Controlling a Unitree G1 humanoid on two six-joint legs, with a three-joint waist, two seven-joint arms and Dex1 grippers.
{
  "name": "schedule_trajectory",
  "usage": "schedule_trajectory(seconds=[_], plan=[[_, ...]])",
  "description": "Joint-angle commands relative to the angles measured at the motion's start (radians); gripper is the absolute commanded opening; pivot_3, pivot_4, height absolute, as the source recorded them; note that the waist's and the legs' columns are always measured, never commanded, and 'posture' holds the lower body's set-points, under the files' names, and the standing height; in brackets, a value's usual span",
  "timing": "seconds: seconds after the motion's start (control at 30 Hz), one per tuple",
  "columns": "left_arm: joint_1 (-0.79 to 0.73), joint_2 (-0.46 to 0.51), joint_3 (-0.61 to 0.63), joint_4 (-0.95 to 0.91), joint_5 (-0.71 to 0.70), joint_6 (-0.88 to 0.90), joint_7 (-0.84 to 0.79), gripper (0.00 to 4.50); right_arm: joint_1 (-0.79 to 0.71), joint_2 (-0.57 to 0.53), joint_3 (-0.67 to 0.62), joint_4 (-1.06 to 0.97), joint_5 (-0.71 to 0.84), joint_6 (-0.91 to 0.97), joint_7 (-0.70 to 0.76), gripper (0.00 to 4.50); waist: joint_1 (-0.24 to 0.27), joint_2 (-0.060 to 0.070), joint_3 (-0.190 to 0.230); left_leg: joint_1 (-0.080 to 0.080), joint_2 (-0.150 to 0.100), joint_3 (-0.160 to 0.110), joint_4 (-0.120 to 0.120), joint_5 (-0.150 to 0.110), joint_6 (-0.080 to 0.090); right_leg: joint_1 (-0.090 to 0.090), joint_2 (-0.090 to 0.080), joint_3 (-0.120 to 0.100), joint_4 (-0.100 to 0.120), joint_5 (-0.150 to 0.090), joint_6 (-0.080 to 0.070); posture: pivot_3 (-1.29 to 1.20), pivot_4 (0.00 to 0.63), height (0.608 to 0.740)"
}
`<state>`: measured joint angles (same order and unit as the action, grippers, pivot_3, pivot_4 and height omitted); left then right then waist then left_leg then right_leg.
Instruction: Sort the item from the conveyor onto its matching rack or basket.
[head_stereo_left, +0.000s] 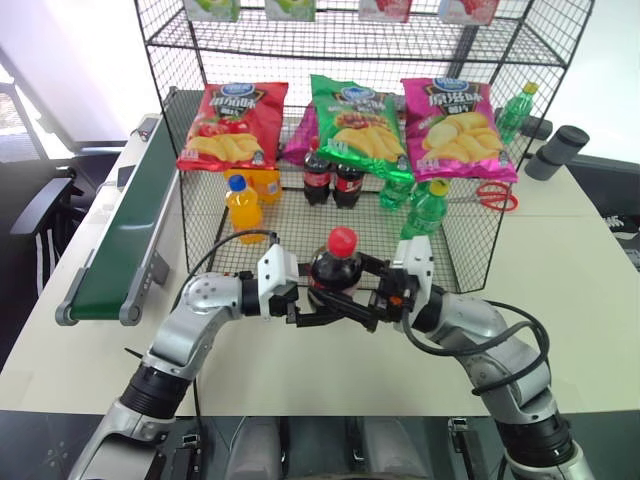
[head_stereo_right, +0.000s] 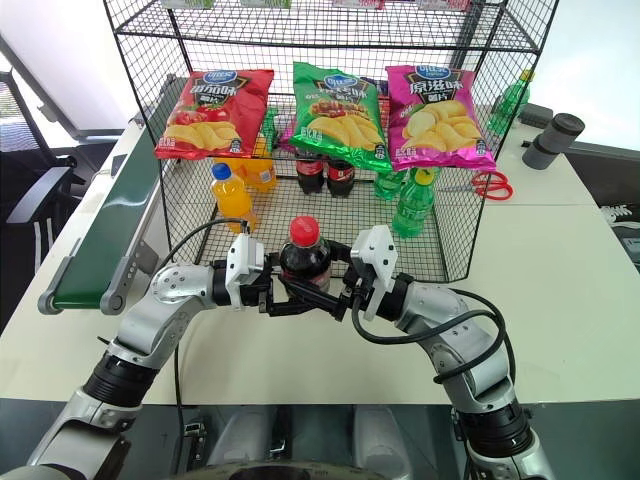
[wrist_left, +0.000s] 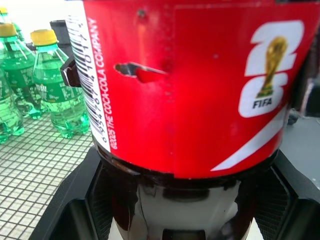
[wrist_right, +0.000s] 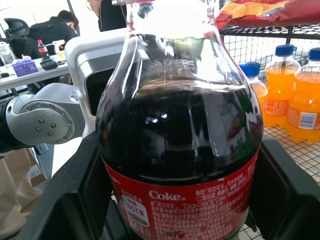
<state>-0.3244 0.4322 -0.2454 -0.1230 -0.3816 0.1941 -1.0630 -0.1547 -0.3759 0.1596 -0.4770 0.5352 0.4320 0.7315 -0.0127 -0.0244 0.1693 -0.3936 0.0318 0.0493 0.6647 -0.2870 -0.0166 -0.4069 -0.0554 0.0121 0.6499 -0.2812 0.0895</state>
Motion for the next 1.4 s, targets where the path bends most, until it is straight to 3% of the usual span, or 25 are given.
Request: schedule_trajectory(seconds=[0.03, 0.4, 0.63, 1.0, 1.4], plan=[[0.005, 0.006, 0.026, -0.050, -0.006, 0.000, 0.016, 4.48, -0.012, 0.018, 0.008, -0.035, 0.015, -0.017, 0.000, 3.01, -0.001, 0.000, 0.000, 0.000, 0.000, 0.000, 0.000, 0.000, 0.000, 0.000, 0.000, 0.000, 0.000, 0.000, 0.000, 0.00, 0.150, 0.740], [0.174, 0.098, 0.209, -0.019, 0.019, -0.045, 0.137, 4.48, -0.095, 0.106, -0.027, 0.228, -0.158, -0.184, -0.120, 3.01, -0.002, 0.000, 0.000, 0.001, 0.000, 0.000, 0.000, 0.000, 0.000, 0.000, 0.000, 0.000, 0.001, 0.000, 0.000, 0.00, 0.150, 0.740], [0.256, 0.108, 0.366, -0.068, -0.047, -0.024, 0.209, 4.48, -0.235, 0.232, -0.017, 0.590, -0.328, -0.397, -0.233, 3.01, -0.005, 0.001, 0.000, 0.001, 0.000, 0.000, 0.000, 0.000, 0.000, -0.001, -0.003, 0.000, 0.001, 0.000, 0.000, 0.00, 0.150, 0.740], [0.326, 0.150, 0.423, -0.135, -0.094, 0.015, 0.202, 4.48, -0.487, 0.339, -0.100, 1.119, -0.390, -0.656, -0.325, 3.01, -0.014, 0.002, 0.001, 0.001, 0.000, 0.001, -0.001, 0.000, 0.000, -0.001, -0.005, 0.000, 0.002, 0.000, 0.000, 0.00, 0.150, 0.740], [0.316, 0.147, 0.402, -0.141, -0.084, 0.020, 0.210, 4.48, -0.622, 0.377, -0.161, 1.399, -0.395, -0.781, -0.321, 3.01, -0.036, 0.002, 0.001, 0.001, 0.000, 0.002, -0.002, 0.000, -0.001, -0.002, -0.006, 0.001, 0.003, 0.000, 0.000, 0.00, 0.150, 0.740]])
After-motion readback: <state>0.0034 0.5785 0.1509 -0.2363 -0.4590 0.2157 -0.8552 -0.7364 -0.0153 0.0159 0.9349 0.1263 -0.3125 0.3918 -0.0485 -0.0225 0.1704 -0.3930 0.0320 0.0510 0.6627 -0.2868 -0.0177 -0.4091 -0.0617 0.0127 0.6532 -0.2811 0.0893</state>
